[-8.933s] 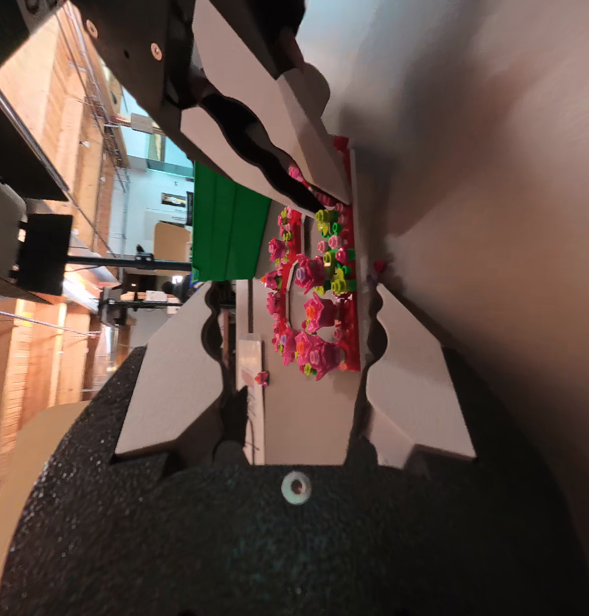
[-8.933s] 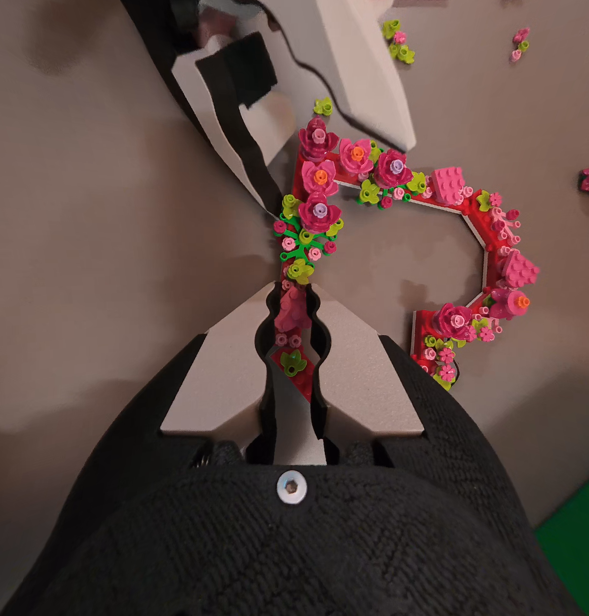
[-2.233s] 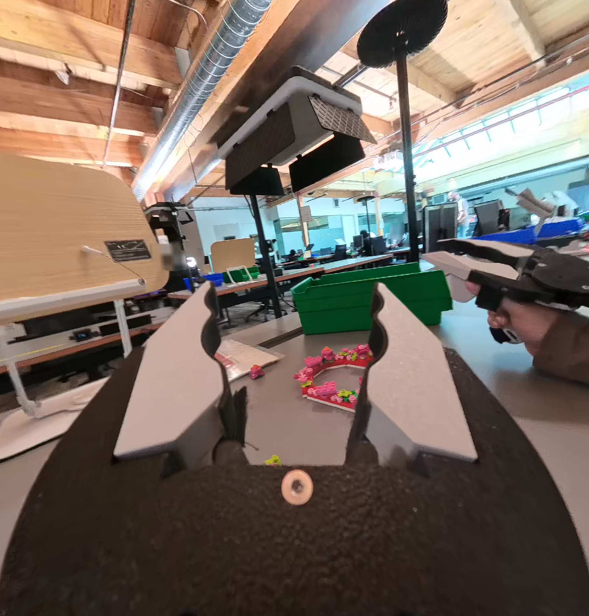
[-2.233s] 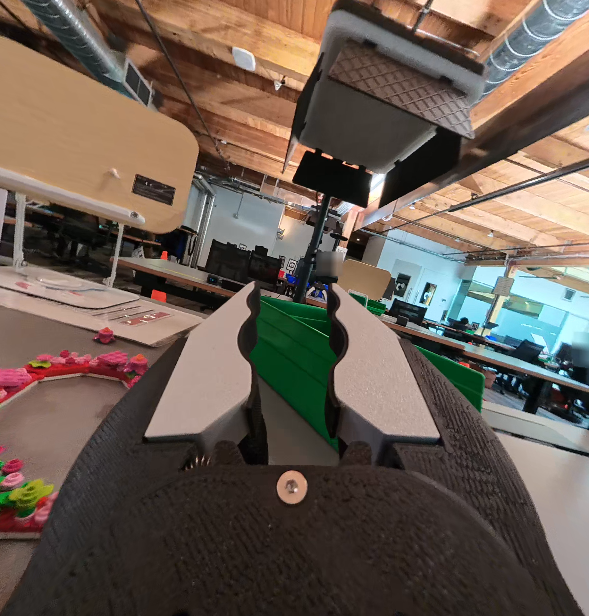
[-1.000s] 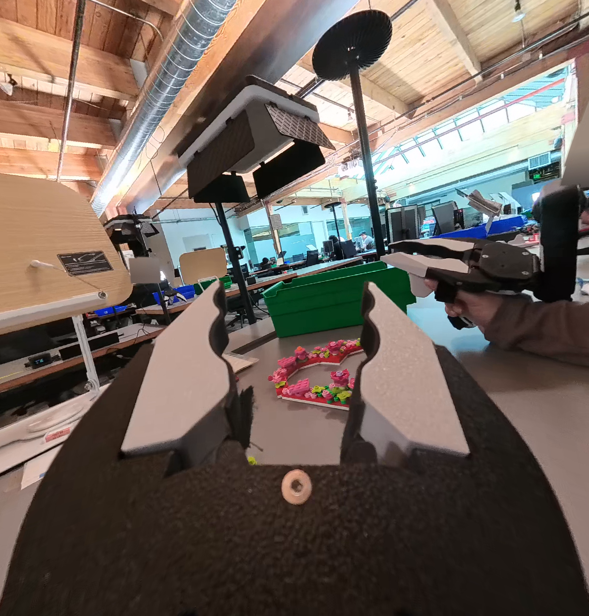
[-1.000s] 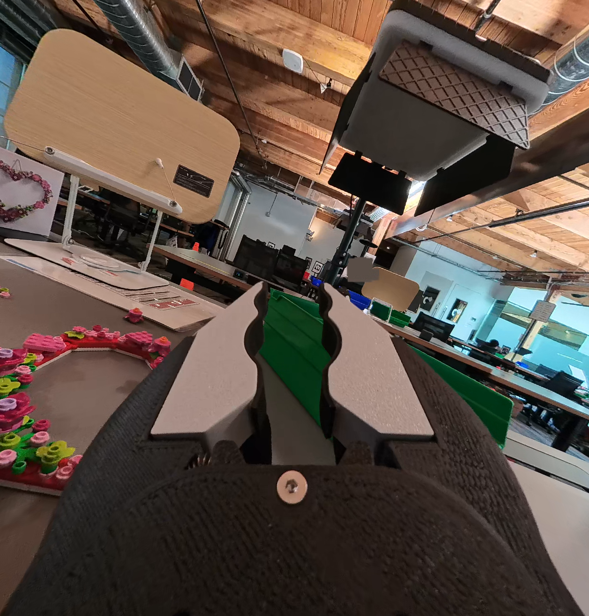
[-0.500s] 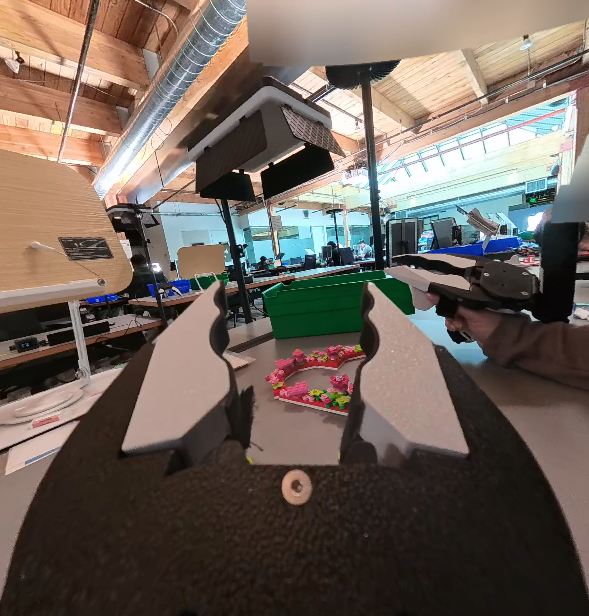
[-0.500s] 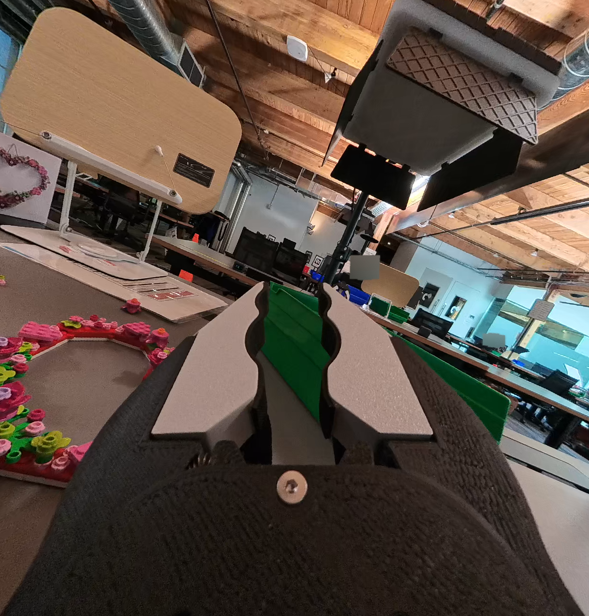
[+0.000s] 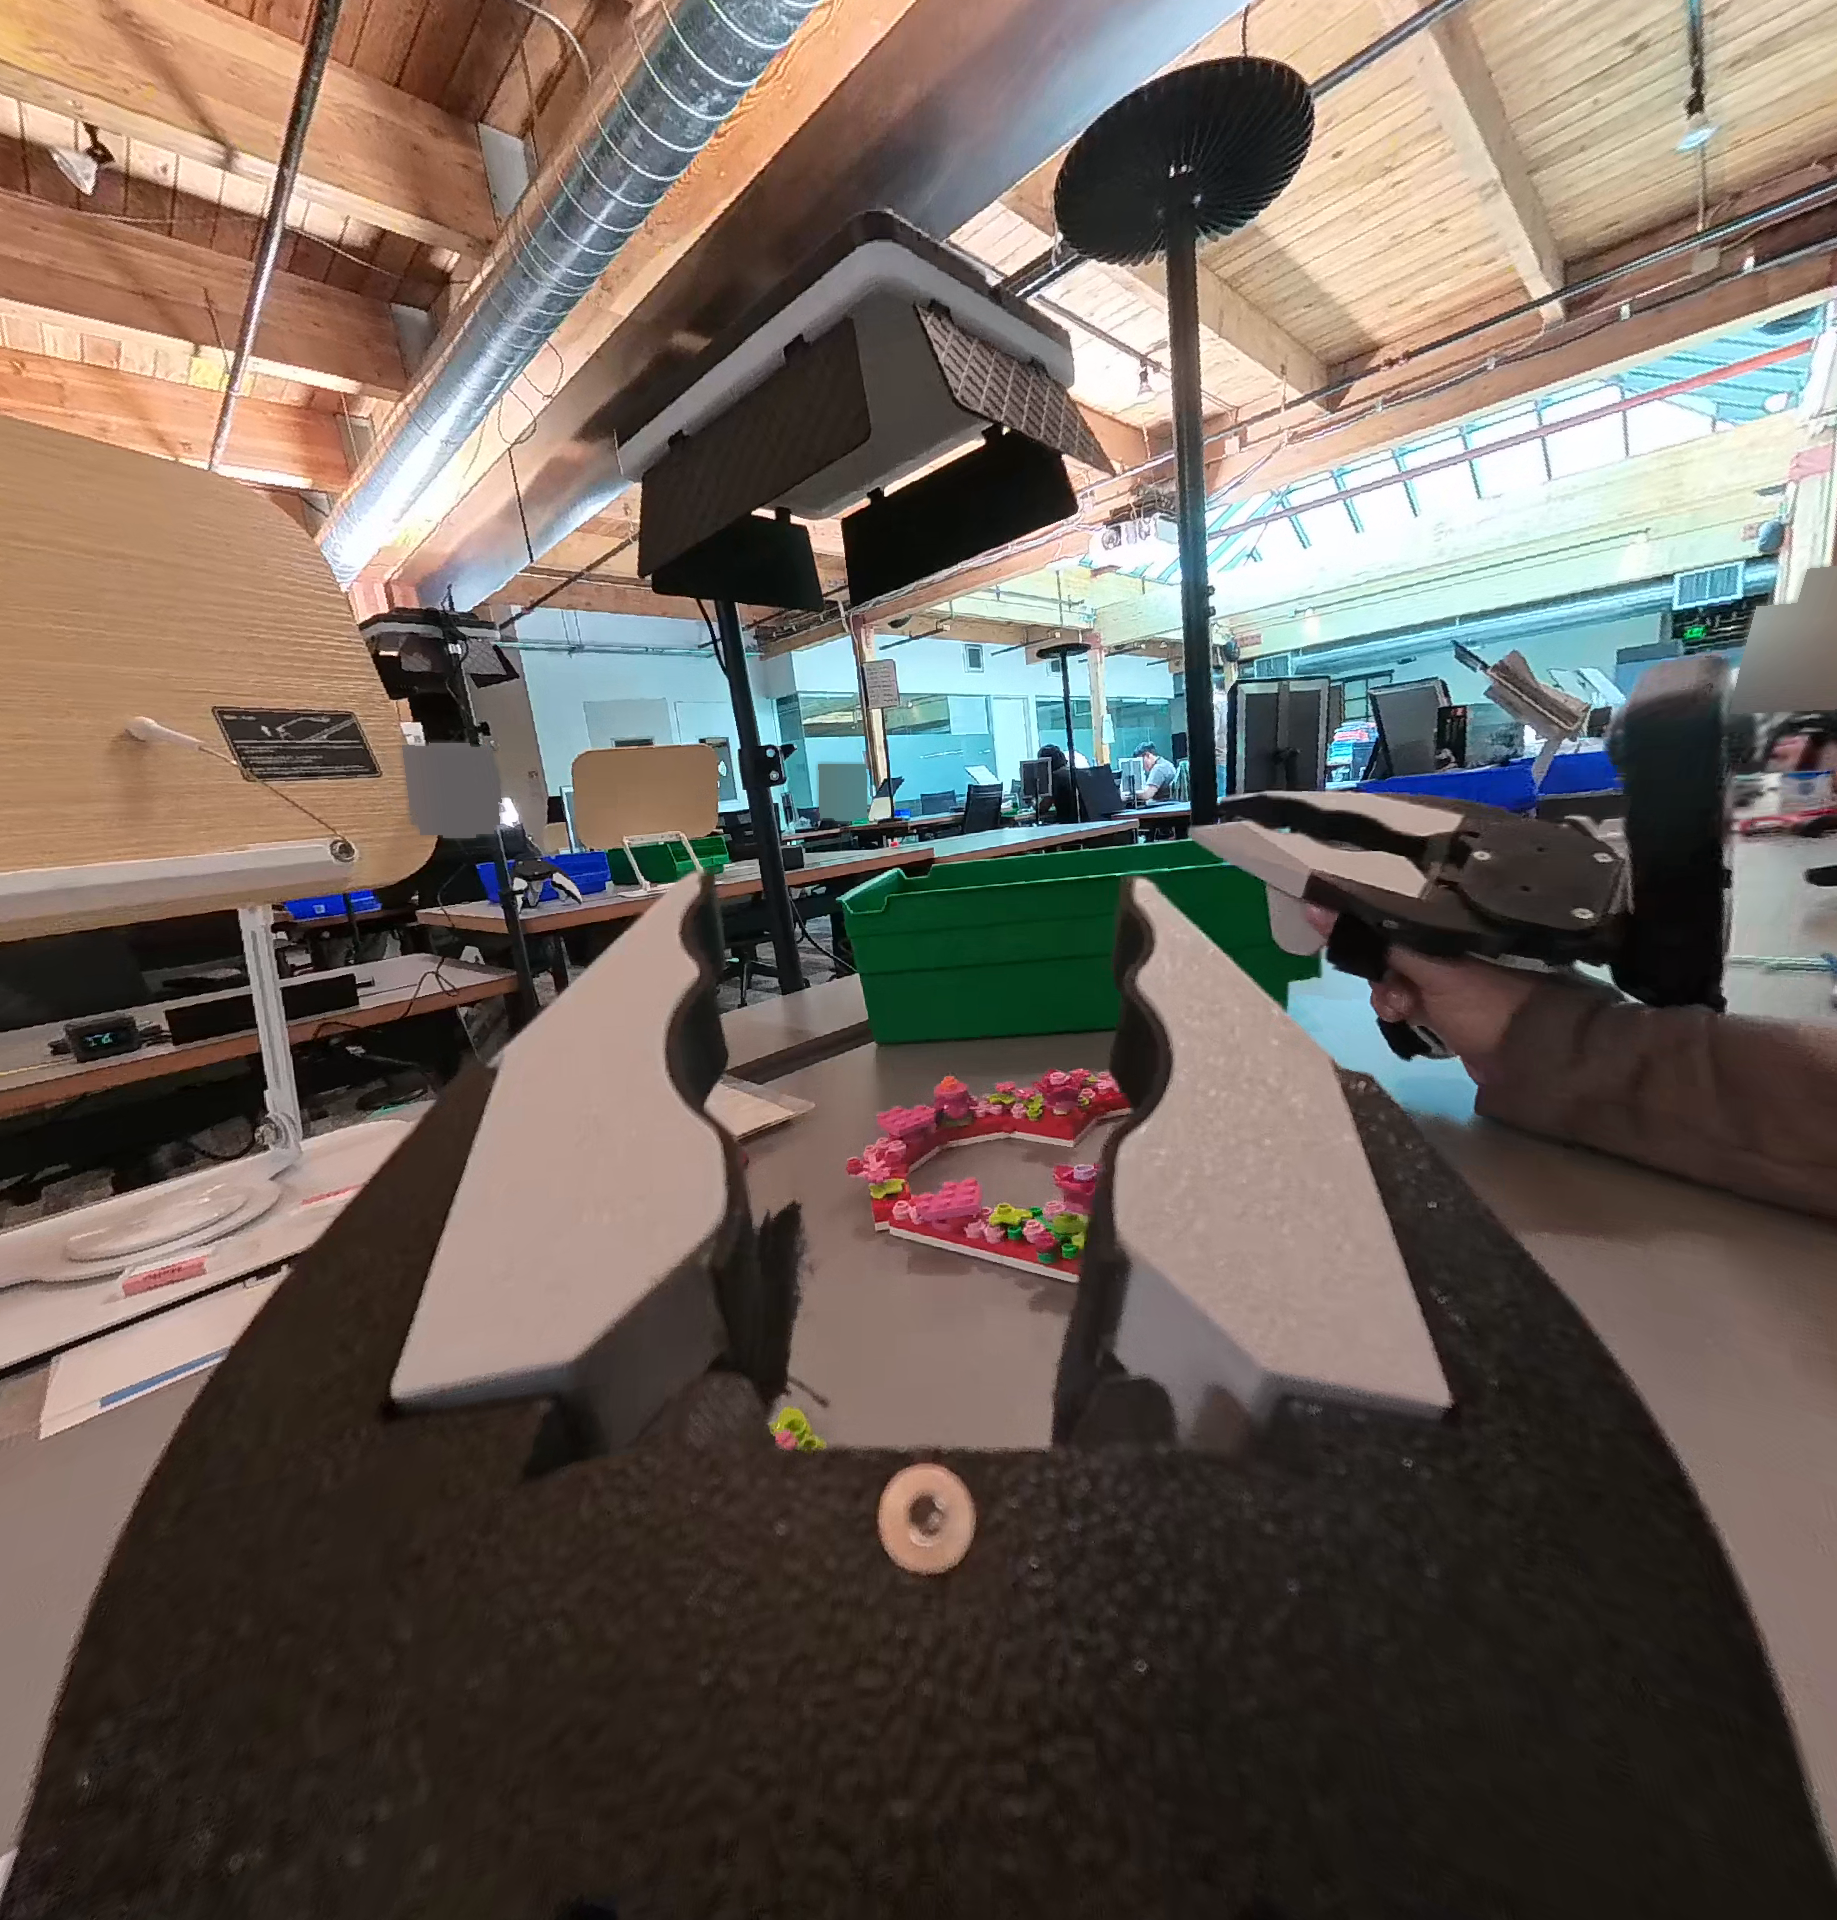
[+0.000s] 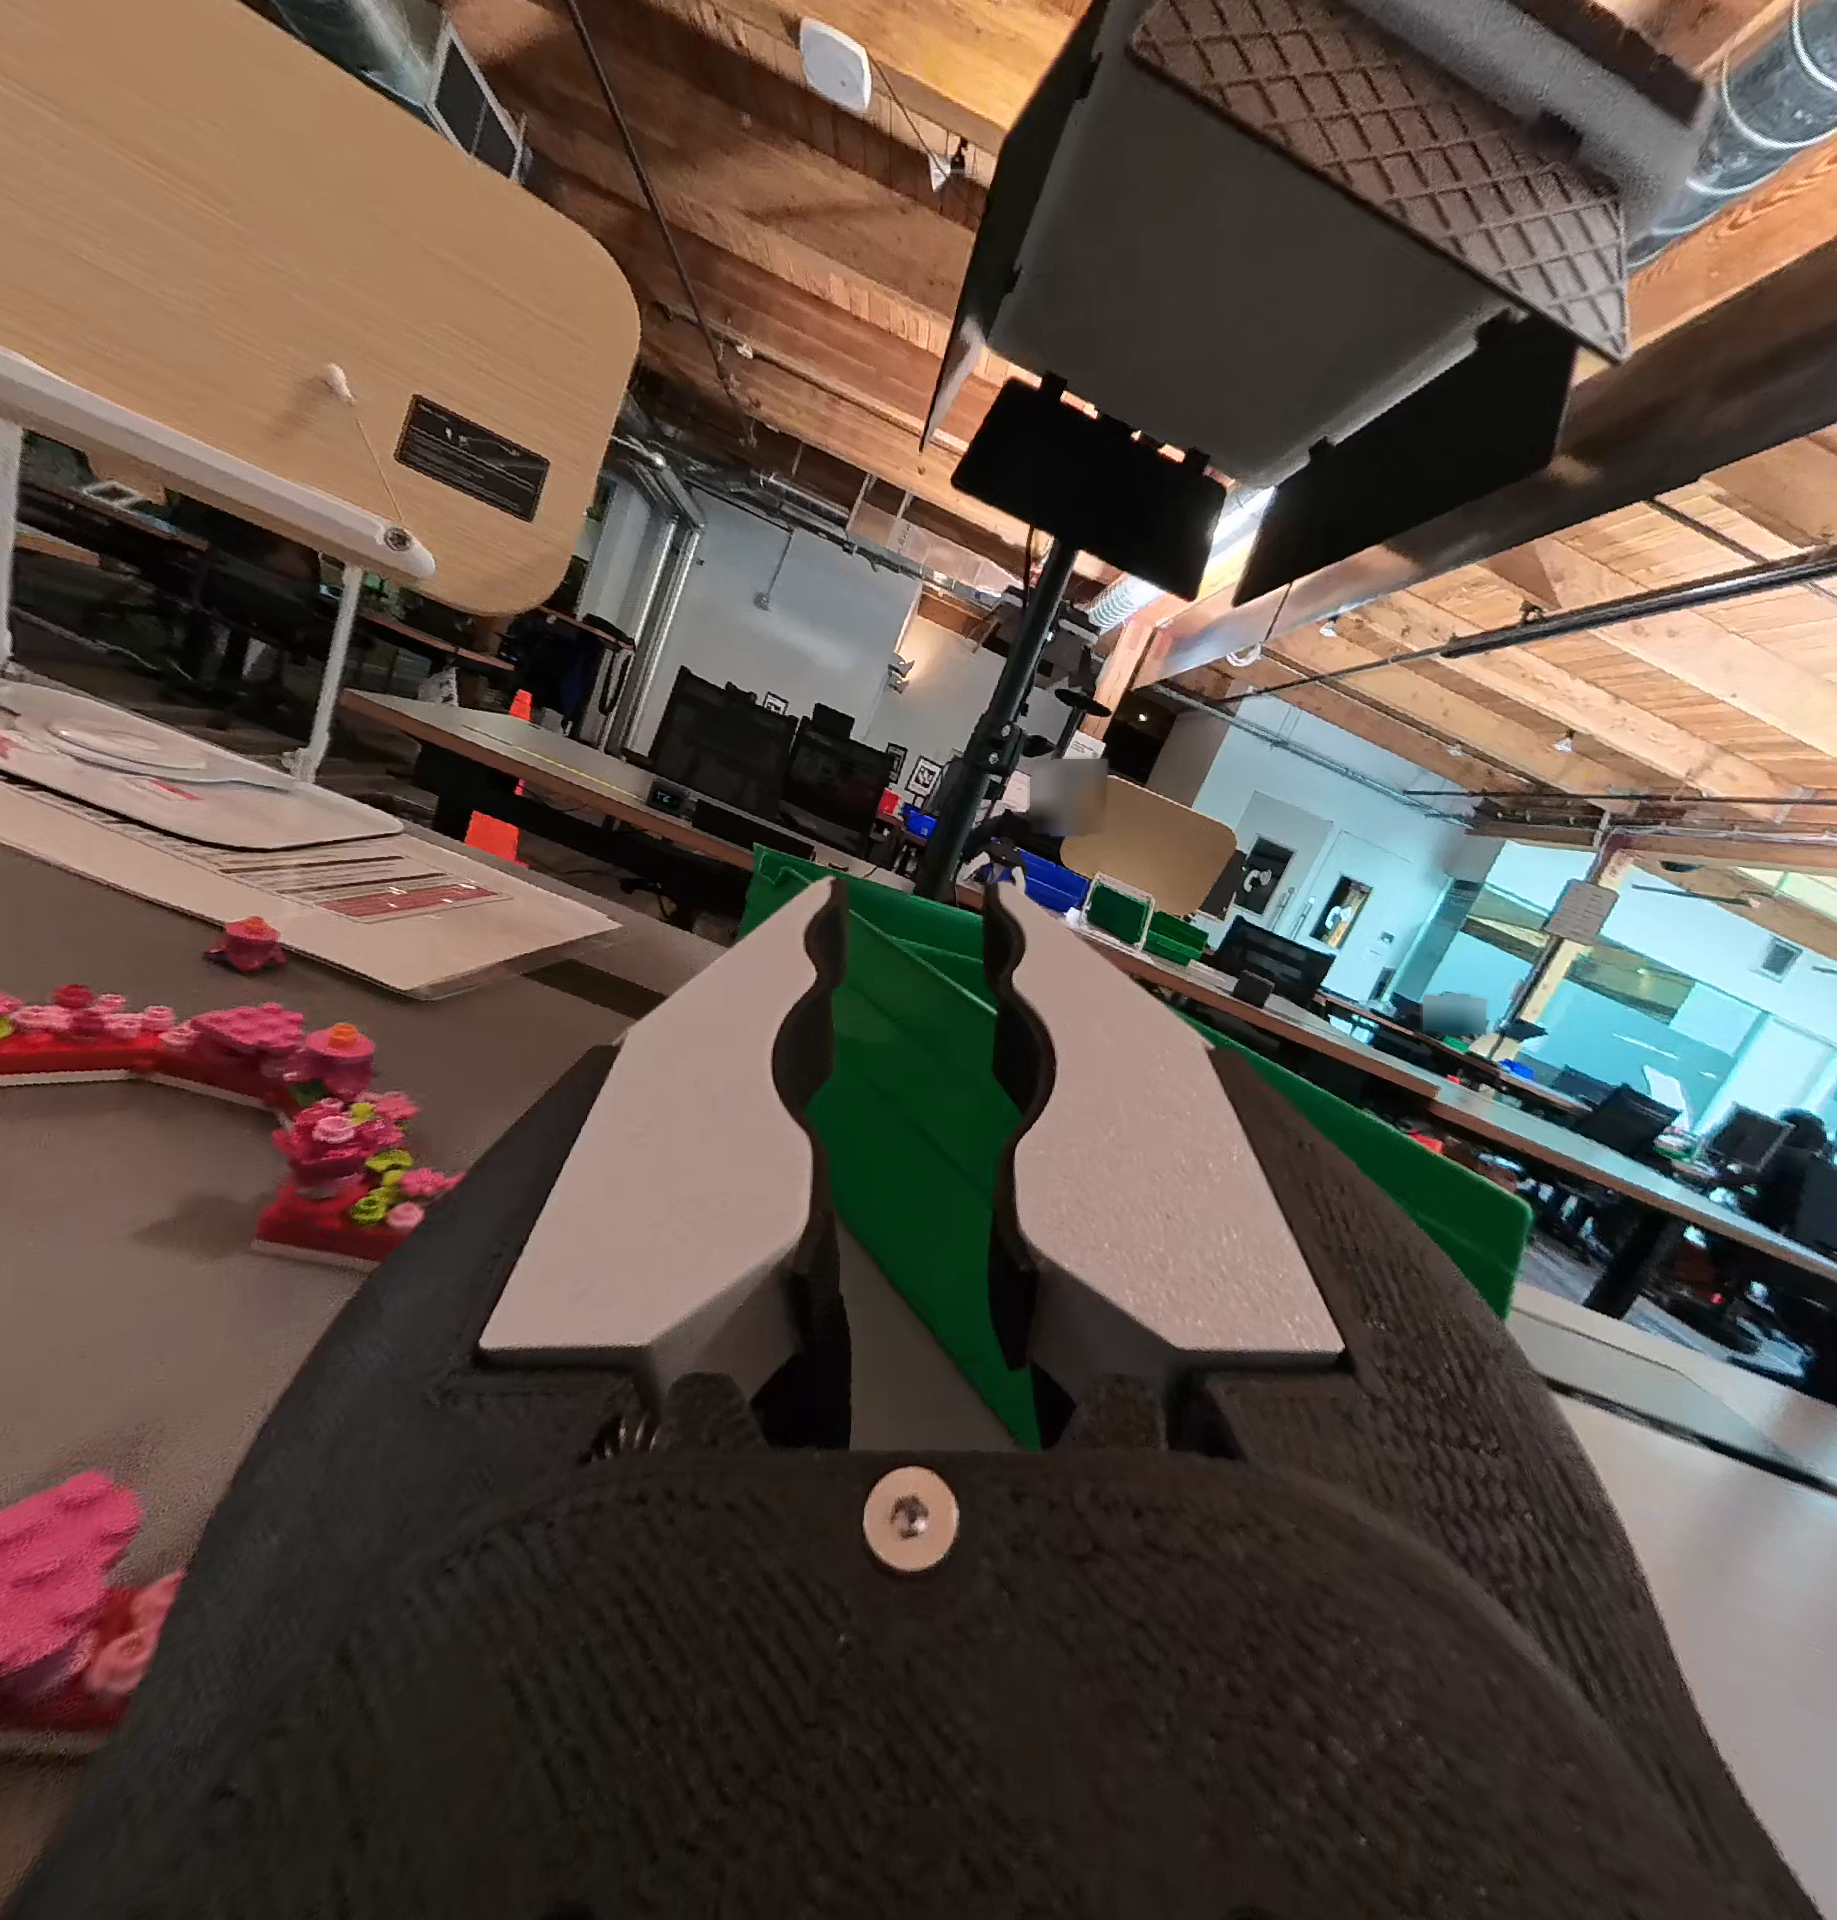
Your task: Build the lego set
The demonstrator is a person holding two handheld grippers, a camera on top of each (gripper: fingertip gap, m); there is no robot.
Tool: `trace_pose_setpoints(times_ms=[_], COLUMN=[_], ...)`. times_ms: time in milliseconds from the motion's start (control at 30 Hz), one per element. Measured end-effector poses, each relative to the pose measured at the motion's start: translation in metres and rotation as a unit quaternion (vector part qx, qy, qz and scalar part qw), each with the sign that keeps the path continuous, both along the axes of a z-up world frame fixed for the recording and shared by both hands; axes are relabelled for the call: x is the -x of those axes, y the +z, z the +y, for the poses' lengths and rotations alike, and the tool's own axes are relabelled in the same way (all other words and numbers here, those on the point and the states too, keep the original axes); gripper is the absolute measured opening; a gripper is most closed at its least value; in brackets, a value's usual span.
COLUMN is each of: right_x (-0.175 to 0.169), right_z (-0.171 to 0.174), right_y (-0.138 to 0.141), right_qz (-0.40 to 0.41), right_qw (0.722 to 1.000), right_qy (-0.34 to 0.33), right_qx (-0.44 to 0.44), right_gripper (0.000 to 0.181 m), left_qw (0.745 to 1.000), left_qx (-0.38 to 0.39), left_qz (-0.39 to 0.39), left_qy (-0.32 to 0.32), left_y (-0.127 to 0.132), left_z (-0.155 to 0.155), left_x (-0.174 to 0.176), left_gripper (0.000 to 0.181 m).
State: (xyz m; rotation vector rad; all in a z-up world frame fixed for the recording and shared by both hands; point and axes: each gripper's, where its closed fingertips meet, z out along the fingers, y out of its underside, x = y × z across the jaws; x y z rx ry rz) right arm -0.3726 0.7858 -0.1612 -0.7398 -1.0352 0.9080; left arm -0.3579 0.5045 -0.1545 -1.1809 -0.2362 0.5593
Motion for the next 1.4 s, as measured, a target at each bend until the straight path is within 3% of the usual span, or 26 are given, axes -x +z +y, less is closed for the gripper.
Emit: trace_pose_setpoints(times_ms=[167,400,567,1400], right_x=[0.026,0.026,0.025,0.027], right_z=[-0.003,-0.017,-0.016,-0.011], right_y=[0.000,0.002,0.000,-0.002], right_qz=[-0.001,0.003,-0.002,-0.007], right_qw=[1.000,0.997,0.997,0.998], right_qy=[0.028,0.073,0.068,0.064], right_qx=[-0.013,-0.014,-0.028,-0.014], right_gripper=[0.024,0.024,0.023,0.021], left_qw=[1.000,1.000,0.999,0.998], left_qx=[0.011,0.021,0.041,0.051], left_qz=[0.007,0.012,0.032,0.024], left_qy=[0.007,0.004,-0.006,-0.020], left_y=[-0.002,-0.003,-0.006,-0.010], left_z=[0.003,0.007,0.013,0.018], left_x=[0.001,-0.002,-0.008,-0.009], left_gripper=[0.069,0.067,0.057,0.053])
